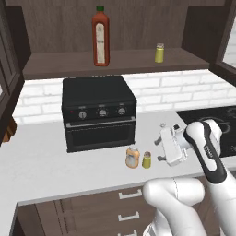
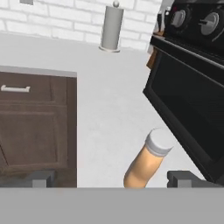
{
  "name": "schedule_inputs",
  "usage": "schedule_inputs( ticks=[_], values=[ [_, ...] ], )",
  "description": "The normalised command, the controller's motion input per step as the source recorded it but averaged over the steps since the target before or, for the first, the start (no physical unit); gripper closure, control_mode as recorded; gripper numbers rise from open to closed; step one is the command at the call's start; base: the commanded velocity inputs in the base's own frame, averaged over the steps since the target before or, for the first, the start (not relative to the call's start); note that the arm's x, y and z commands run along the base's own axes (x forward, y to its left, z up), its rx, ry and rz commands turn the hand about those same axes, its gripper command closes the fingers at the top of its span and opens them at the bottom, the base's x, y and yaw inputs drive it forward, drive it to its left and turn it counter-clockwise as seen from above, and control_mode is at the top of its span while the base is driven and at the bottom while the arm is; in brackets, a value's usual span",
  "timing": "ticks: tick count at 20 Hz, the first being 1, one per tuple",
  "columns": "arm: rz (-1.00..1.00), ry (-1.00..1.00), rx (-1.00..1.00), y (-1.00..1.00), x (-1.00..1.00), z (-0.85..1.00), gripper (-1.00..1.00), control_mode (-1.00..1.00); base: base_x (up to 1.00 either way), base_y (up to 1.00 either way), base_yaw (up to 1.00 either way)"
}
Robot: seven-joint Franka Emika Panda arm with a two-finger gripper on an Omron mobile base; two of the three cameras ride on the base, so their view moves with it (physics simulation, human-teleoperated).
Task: Put the shaker and condiment bottle from the counter next to their counterparts in the cabinet.
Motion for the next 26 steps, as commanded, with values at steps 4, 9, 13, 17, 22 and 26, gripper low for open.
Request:
schedule_inputs(
  ticks=[4, 9, 13, 17, 22, 26],
  values=[
    [0.00, -0.06, 0.00, -0.12, 0.06, -0.18, -1.00, -1.00, 0.00, 0.00, 0.00],
    [0.01, -0.05, 0.00, 0.00, 0.04, -0.29, -1.00, -1.00, 0.00, 0.00, 0.00],
    [0.00, 0.00, 0.00, 0.00, 0.00, -0.26, -1.00, -1.00, 0.00, 0.00, 0.00],
    [0.00, -0.01, 0.00, 0.00, 0.13, -0.17, -1.00, -1.00, 0.00, 0.00, 0.00],
    [0.00, -0.04, 0.00, 0.01, 0.25, -0.03, -1.00, -1.00, 0.00, 0.00, 0.00],
    [0.00, -0.02, 0.00, 0.07, 0.20, -0.09, -1.00, -1.00, 0.00, 0.00, 0.00]
  ],
)
